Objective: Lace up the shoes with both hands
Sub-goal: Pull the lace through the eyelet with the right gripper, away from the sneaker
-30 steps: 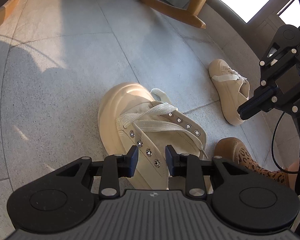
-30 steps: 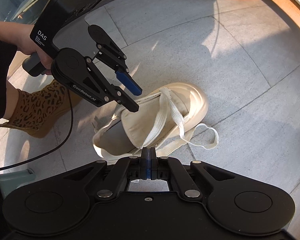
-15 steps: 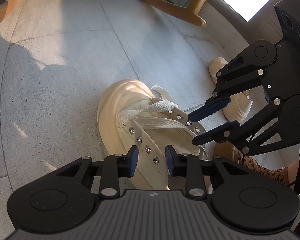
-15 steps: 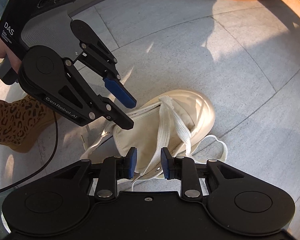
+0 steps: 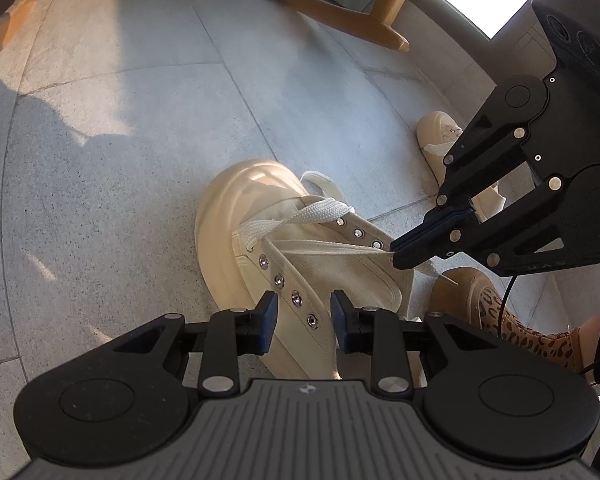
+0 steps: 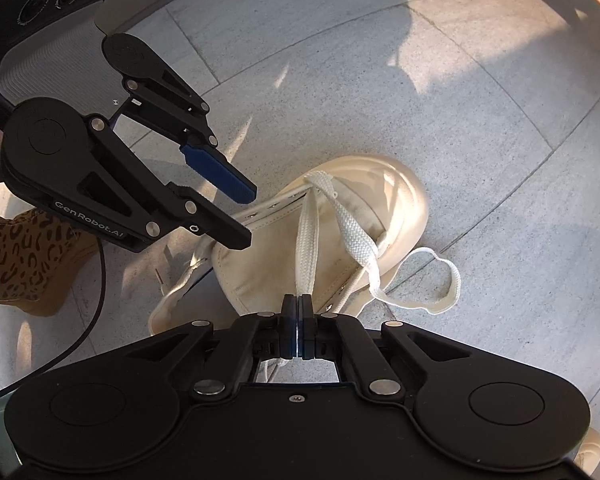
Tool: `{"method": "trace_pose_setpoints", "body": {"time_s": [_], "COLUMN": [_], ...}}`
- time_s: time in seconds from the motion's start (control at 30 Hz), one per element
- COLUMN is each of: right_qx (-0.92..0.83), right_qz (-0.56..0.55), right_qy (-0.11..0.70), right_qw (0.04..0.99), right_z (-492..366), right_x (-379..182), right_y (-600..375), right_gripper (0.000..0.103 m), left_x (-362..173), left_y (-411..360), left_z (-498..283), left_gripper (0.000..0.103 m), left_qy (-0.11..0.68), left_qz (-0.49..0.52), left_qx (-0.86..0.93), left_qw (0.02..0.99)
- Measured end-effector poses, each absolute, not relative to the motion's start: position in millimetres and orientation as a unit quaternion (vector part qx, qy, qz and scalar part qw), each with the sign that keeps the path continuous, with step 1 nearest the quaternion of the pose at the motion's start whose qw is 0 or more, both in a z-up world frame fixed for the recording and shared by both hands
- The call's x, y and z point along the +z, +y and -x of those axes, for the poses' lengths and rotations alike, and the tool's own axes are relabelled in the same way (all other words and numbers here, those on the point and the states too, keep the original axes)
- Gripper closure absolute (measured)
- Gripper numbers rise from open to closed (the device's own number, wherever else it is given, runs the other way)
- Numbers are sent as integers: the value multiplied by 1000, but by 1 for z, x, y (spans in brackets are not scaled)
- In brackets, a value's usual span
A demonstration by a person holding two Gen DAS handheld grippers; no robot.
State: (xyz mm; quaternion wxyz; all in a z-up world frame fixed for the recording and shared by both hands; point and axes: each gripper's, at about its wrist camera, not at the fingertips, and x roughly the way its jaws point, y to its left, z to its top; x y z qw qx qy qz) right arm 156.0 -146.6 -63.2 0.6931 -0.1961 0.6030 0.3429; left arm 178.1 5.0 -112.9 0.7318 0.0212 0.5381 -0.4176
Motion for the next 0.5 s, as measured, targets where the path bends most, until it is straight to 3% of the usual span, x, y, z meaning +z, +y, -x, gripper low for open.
{"method": "trace_pose_setpoints", "body": {"time_s": [0.5], "right_qx": [372], "right_qz": [207], "right_qy": [632], "right_qw": [648], "right_z": [-147], "right_x": [29], "right_y": [-163], "right_gripper": [103], "left_x": [-117], "left_y": [6], "left_z": [-180], "left_gripper": [76], "left_qy": [541], "left_qz": [-23], "left_qx": [-408], "left_qw": [735]}}
